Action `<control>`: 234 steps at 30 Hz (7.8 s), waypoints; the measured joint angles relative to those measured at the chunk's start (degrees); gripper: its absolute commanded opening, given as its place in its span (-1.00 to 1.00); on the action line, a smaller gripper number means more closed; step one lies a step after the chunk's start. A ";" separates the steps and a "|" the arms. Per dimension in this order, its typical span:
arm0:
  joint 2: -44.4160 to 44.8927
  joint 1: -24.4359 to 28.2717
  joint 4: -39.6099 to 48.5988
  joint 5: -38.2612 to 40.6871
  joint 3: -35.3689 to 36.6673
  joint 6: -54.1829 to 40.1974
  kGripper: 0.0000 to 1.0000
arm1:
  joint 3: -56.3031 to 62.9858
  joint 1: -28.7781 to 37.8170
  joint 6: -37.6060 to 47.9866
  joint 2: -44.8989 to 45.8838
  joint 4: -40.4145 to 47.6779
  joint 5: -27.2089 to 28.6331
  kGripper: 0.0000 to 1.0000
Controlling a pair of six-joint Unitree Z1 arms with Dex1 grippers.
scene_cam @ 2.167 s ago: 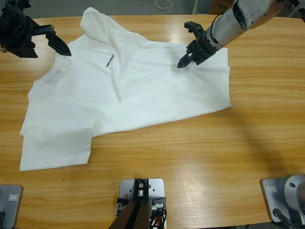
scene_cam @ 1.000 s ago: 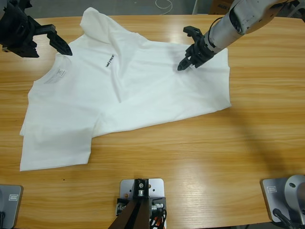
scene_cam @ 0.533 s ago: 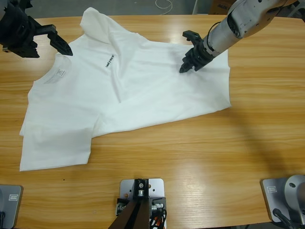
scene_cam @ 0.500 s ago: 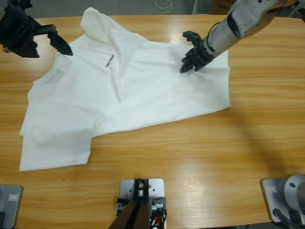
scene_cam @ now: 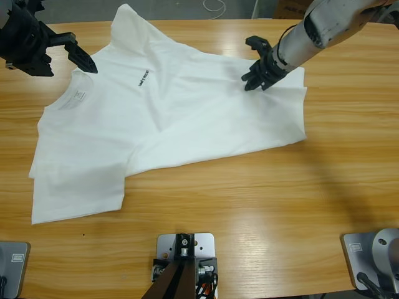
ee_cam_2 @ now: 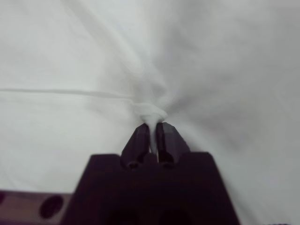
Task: Fold clothes
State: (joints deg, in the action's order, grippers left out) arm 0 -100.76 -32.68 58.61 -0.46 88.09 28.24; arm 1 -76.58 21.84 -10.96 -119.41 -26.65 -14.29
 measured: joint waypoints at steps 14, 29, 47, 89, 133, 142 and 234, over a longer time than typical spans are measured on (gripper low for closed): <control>-0.46 -0.13 -0.23 0.00 0.00 0.00 0.96 | 1.76 0.48 0.00 2.33 1.52 3.28 -0.27; -0.64 -0.13 -0.39 0.00 0.00 0.09 0.96 | 2.31 0.50 0.00 2.32 2.41 2.58 -1.00; -0.58 -0.71 -0.76 0.00 -0.06 1.02 0.95 | 7.64 6.80 6.34 15.25 -3.20 0.77 -0.97; 5.35 -0.95 -3.44 0.00 -9.32 6.11 0.95 | -2.17 0.84 5.27 -0.74 -4.41 0.56 -0.37; 24.84 -5.17 -4.41 13.48 -38.74 33.01 0.92 | 26.26 18.70 34.56 37.08 -27.40 -1.98 -1.00; 33.73 -5.48 -12.47 10.28 -50.65 48.13 0.64 | 26.36 18.79 34.57 37.46 -27.40 -1.65 -1.00; 13.10 -75.26 -41.88 -28.81 -64.80 131.16 0.35 | 29.32 19.59 34.05 40.06 -21.45 0.22 -1.00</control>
State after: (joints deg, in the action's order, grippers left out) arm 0 -87.66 -107.94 16.73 -29.27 23.29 159.40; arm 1 -47.26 41.43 23.09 -79.35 -48.10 -14.07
